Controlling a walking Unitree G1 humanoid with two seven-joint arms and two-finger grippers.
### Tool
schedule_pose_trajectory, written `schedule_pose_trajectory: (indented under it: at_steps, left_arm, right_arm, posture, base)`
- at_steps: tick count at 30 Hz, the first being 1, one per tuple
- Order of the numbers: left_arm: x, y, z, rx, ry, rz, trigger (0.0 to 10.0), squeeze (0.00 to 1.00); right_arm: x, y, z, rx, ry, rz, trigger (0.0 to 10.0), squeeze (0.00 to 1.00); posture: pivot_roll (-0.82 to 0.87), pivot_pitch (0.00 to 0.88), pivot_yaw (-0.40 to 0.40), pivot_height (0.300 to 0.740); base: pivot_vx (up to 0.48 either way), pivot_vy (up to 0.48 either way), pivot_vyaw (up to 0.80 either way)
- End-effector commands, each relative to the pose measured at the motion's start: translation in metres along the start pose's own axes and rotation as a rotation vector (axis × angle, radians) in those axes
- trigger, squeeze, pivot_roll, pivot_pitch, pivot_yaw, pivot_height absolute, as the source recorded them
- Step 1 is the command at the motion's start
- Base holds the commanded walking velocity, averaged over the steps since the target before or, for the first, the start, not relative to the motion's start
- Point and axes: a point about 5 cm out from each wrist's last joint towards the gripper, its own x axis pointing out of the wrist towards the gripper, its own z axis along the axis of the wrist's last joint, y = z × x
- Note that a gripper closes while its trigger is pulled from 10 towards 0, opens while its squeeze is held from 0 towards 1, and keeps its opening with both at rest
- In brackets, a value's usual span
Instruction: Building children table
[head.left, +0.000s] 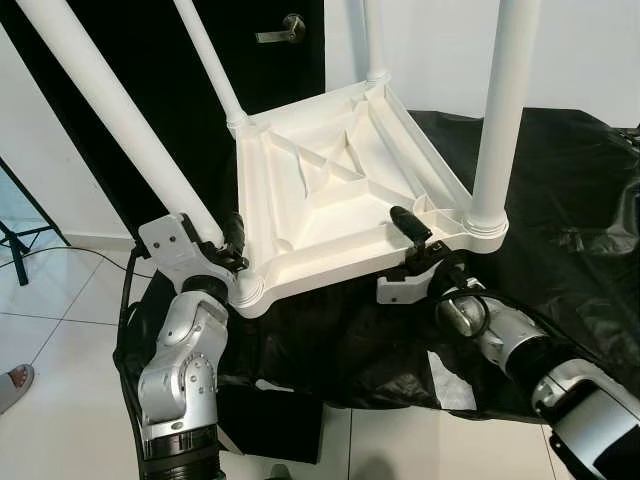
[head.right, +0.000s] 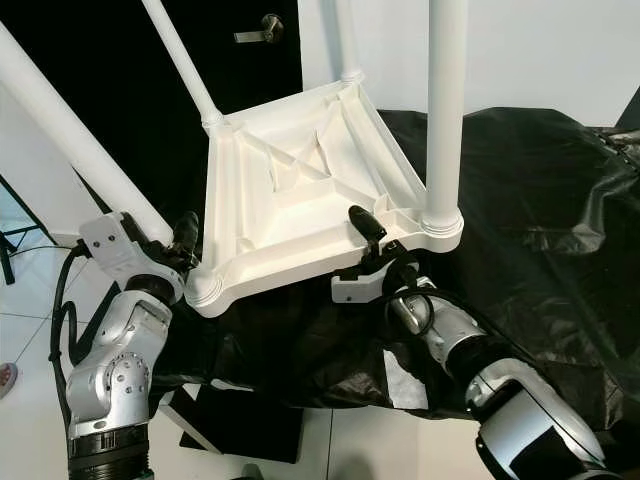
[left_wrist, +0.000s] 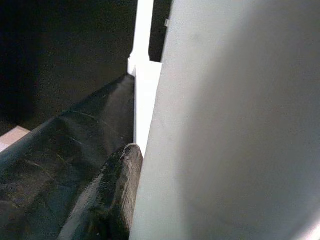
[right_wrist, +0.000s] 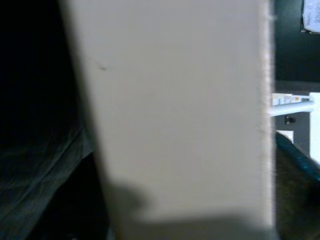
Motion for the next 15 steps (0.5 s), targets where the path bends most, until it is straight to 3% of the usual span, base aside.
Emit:
schedule_pose_trajectory:
  at_steps: [1, 15]
  left_arm:
    - [0.0006, -0.0138, -0.0162, -0.105, 0.101, -0.083, 10.0, 0.0]
    - [-0.0008, -0.0144, -0.0156, -0.073, 0.103, -0.109, 10.0, 0.0]
  right_arm:
    - [0.0037, -0.0021, -0.0002, 0.008, 0.006, -0.006, 0.0, 0.0]
    - [0.0074, 0.0012, 0.0009, 0.015, 0.04, -0.027, 0.0, 0.0]
  posture:
    - [0.1, 0.0, 0.016, 0.74]
    - [0.09, 0.0, 0.024, 0.74]
  base:
    - [0.0, 0.0, 0.0]
    - [0.0, 0.0, 0.0]
